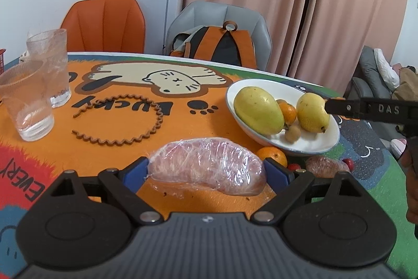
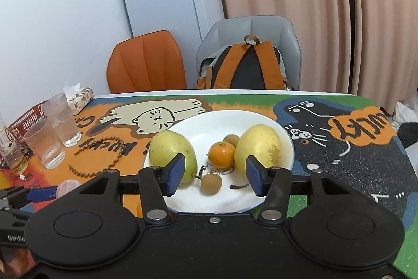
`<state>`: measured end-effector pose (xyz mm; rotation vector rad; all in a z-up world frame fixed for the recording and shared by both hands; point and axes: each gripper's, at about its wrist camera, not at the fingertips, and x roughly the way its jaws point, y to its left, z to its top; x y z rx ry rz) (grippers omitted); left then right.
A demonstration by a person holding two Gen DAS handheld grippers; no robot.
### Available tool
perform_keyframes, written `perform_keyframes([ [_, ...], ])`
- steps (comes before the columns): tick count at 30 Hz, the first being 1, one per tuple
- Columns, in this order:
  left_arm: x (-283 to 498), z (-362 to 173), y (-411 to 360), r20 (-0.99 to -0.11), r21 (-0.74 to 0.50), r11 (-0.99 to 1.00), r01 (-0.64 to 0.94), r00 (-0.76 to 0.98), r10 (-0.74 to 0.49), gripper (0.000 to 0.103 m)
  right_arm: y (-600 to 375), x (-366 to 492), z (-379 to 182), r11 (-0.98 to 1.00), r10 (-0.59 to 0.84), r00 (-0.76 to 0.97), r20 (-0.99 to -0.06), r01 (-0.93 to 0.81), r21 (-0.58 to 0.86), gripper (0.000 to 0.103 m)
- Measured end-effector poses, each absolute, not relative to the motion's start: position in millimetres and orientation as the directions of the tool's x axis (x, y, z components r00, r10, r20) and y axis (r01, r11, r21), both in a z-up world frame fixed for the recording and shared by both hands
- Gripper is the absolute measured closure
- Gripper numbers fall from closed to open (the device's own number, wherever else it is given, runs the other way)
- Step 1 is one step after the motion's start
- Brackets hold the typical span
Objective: Organize fruits
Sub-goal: 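Release the brown fruit onto the white plate with the right tool while the left tool carries the bundle, then lower the wrapped pink bundle onto the plate and open the left tool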
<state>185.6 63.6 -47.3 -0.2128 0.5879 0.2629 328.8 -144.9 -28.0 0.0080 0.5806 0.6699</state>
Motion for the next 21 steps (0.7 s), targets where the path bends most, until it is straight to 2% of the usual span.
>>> perform_keyframes([
  [4, 195, -42, 61, -0.563, -0.113, 0.951, -0.288, 0.807, 0.177, 0.011, -153, 325, -29, 0.794, 0.583, 0.632, -0.511, -0.575, 0.196, 0.051],
  [11, 218, -29, 56, -0.544, -0.087, 0.964, -0.251, 0.823, 0.165, 0.011, -171, 320, -32, 0.805, 0.572, 0.636, -0.517, -0.555, 0.209, 0.041],
  [21, 260, -17, 42, -0.536, -0.060, 0.980, -0.188, 0.834, 0.127, 0.011, -192, 318, -37, 0.817, 0.563, 0.635, -0.530, -0.526, 0.238, 0.039],
])
